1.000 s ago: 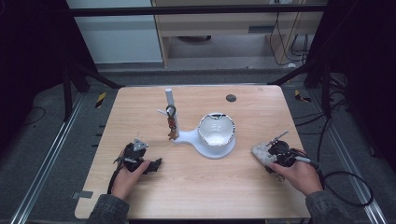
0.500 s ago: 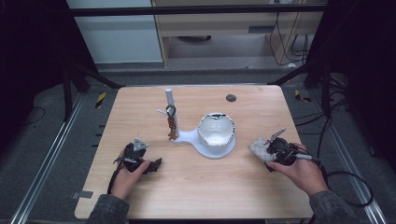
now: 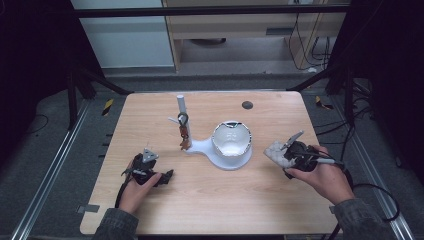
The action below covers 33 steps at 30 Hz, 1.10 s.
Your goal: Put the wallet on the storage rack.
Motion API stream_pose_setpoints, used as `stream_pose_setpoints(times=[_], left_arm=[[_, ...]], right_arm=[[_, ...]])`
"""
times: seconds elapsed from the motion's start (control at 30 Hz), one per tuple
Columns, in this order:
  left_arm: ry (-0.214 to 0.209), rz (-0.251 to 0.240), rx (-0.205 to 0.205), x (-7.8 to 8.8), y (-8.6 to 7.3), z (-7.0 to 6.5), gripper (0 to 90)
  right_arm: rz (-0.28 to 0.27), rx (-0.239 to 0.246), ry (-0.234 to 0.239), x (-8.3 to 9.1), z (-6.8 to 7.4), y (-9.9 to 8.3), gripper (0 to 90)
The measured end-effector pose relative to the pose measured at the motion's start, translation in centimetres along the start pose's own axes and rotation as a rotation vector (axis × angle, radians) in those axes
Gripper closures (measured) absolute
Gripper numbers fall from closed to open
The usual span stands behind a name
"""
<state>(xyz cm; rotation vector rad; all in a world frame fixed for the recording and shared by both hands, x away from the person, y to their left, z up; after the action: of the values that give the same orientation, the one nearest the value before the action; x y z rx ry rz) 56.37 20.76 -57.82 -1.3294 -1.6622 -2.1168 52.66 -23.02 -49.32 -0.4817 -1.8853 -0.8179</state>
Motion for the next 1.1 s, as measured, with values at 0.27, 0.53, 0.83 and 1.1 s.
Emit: stream_pose_setpoints(times=[0.27,0.53,0.83,1.1], left_arm=[[0.0,0.001,-0.001,0.0,0.0,0.0,1.4],[0.002,0.0,0.004,0.0,0.0,0.0,1.0],[0.003,0.001,0.002,0.0,0.0,0.0,0.9],[0.003,0.002,0.001,0.0,0.0,0.0,0.8]], right_arm=[[-0.014,0.058,-0.025,1.2,-0.1,1.5,31.1],[-0.012,0.096,-0.047,1.8,-0.3,2.6,31.1],[-0.014,0.134,-0.061,2.6,-0.3,3.5,31.1],[-0.017,0.154,-0.066,3.0,-0.1,4.1,31.2]])
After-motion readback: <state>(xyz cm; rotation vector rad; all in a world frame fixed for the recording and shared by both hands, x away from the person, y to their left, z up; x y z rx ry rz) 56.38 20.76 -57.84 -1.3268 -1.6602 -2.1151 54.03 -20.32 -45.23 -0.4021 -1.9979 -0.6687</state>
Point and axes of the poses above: each handheld gripper's, and its own axes: x roughly backward along the jaws, y roughly out of its top, z roughly to its left, the point moved 10 cm from there along -x, roughly forward along the jaws, and after that the axes turned 2 degrees about -y, right-handed, at the moved point
